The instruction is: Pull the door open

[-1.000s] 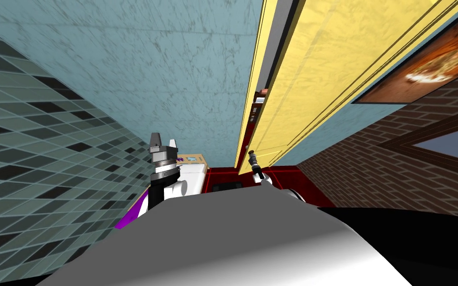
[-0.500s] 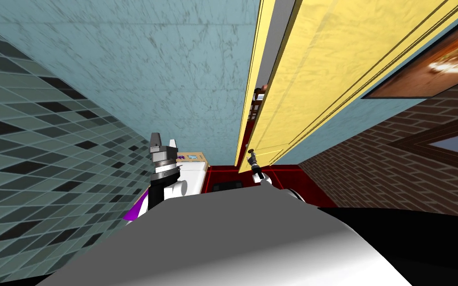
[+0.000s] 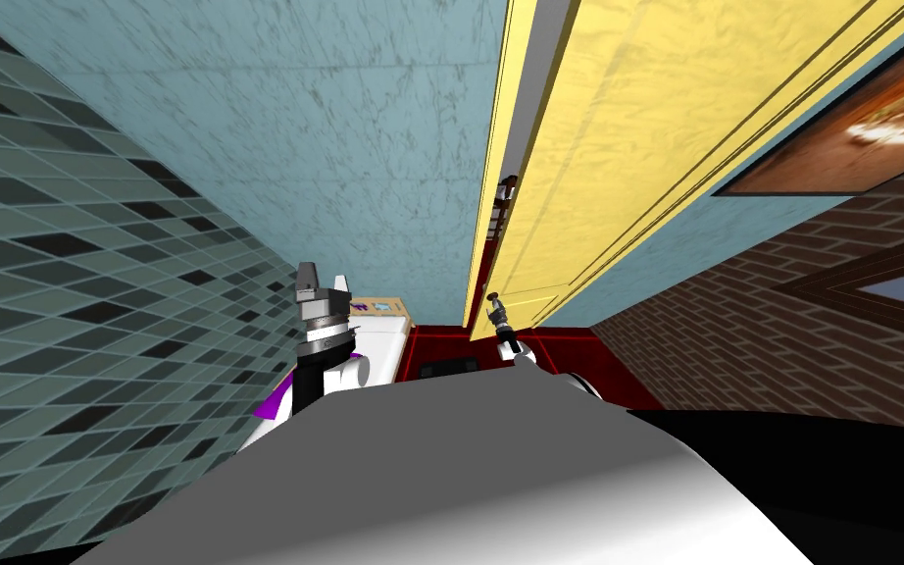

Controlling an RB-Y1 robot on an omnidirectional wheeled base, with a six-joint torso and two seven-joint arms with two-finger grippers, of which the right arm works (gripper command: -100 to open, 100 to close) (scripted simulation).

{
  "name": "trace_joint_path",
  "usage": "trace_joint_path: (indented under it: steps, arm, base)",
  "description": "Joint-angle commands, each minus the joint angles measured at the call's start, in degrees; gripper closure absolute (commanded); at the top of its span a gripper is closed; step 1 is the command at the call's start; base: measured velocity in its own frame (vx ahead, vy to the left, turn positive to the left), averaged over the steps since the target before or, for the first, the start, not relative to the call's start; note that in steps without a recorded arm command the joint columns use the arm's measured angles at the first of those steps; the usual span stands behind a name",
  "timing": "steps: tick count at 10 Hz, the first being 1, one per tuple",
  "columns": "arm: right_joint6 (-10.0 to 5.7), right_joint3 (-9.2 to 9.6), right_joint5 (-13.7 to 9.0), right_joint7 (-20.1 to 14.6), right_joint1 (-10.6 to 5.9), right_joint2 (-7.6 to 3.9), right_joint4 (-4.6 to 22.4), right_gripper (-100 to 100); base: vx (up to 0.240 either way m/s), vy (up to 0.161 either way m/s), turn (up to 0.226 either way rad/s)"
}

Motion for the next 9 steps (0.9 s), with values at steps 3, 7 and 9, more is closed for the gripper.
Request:
trace_joint_path:
  steps: [3,7,9]
  arm:
    - [0.05,0.54,-1.59,-5.55,0.02,0.14,-0.13,-100]
    - [0.02,0.99,-2.92,-11.00,-0.05,0.24,-0.23,-100]
    - [0.01,1.23,-3.62,-13.35,-0.09,0.30,-0.29,-100]
  base:
    - [-0.064,-0.041,0.064]
    - [-0.068,-0.039,0.060]
    - [-0.055,-0.028,0.046]
